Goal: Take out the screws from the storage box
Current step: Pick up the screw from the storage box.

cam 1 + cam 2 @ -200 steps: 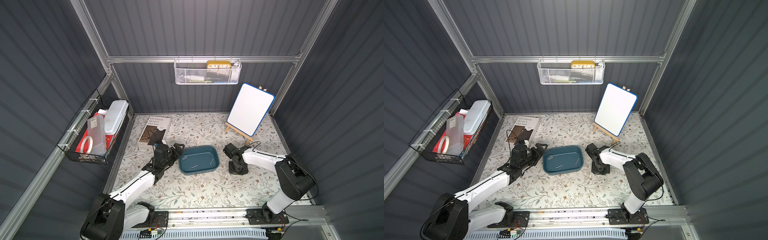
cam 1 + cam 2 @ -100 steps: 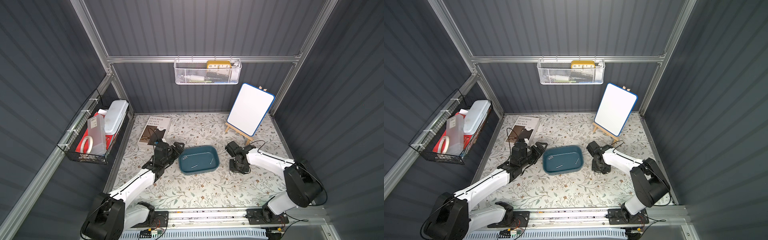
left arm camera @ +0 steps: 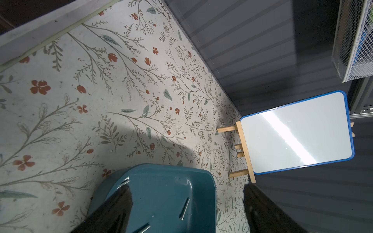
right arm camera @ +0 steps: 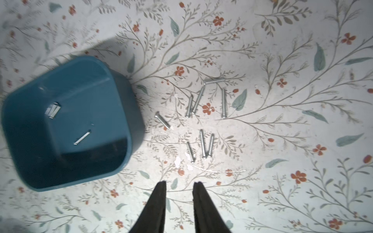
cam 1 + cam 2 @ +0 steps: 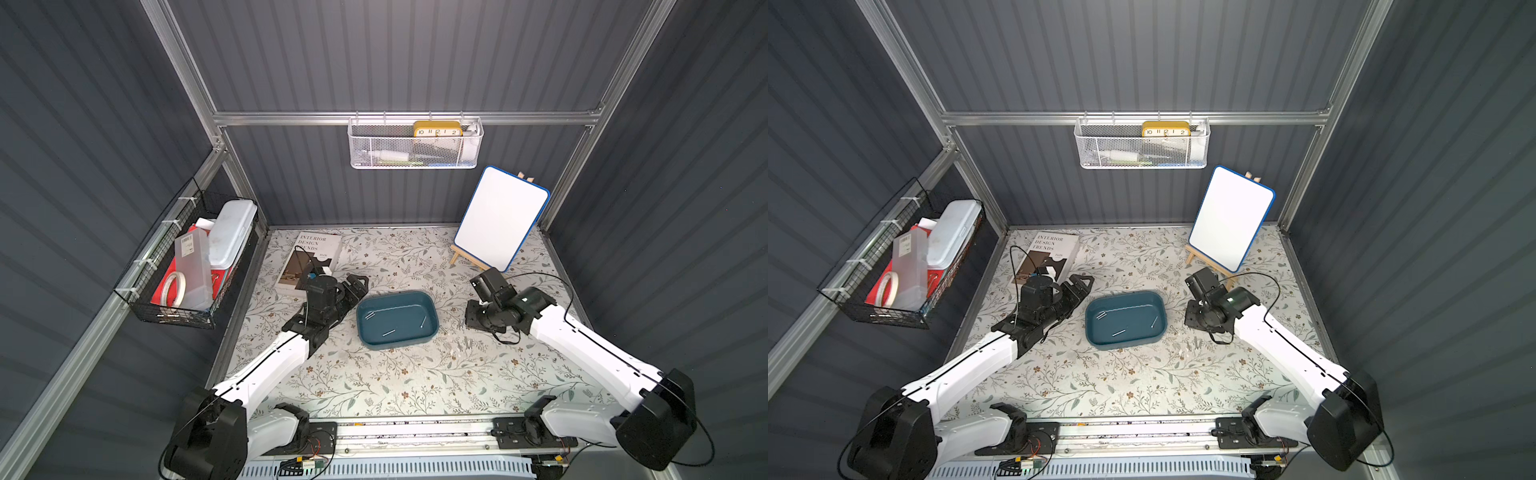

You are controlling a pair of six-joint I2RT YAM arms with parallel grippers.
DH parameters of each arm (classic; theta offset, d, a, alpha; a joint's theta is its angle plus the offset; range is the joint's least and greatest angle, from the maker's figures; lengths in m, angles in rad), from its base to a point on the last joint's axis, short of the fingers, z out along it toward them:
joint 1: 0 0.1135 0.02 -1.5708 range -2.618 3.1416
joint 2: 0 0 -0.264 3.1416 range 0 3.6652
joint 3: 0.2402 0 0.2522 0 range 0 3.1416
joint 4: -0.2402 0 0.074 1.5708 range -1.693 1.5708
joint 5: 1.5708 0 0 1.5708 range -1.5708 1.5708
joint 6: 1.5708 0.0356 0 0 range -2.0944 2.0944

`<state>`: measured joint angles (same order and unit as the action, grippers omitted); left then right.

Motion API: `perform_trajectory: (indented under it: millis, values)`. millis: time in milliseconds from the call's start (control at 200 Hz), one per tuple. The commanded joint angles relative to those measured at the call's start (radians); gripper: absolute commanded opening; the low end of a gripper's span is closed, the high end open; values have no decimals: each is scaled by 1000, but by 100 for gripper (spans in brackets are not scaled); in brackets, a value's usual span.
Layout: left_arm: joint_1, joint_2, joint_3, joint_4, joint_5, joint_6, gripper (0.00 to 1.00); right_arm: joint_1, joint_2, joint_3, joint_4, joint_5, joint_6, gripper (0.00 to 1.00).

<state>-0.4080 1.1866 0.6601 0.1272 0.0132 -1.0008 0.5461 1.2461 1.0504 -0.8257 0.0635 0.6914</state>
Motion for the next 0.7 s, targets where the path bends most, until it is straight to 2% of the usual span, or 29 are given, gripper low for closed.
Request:
perform_trajectory:
  millis: [0, 180, 335, 465, 695]
  values:
    - [-3, -22, -23, -12, -18, -10, 90, 50, 47, 74, -10, -46, 82, 35]
    - [-3, -105, -58, -13, -42, -51, 90, 176, 273, 301, -100, 42, 241, 35]
    - [-3, -152, -71, -16, -43, -67, 90, 283, 433, 393, 30, 52, 401, 35]
    - [-3, -170, -73, -18, -42, -68, 91, 321, 587, 504, 70, 66, 497, 35]
    - [-3, -200, -68, -13, -39, -61, 91, 362, 819, 696, 116, 92, 585, 35]
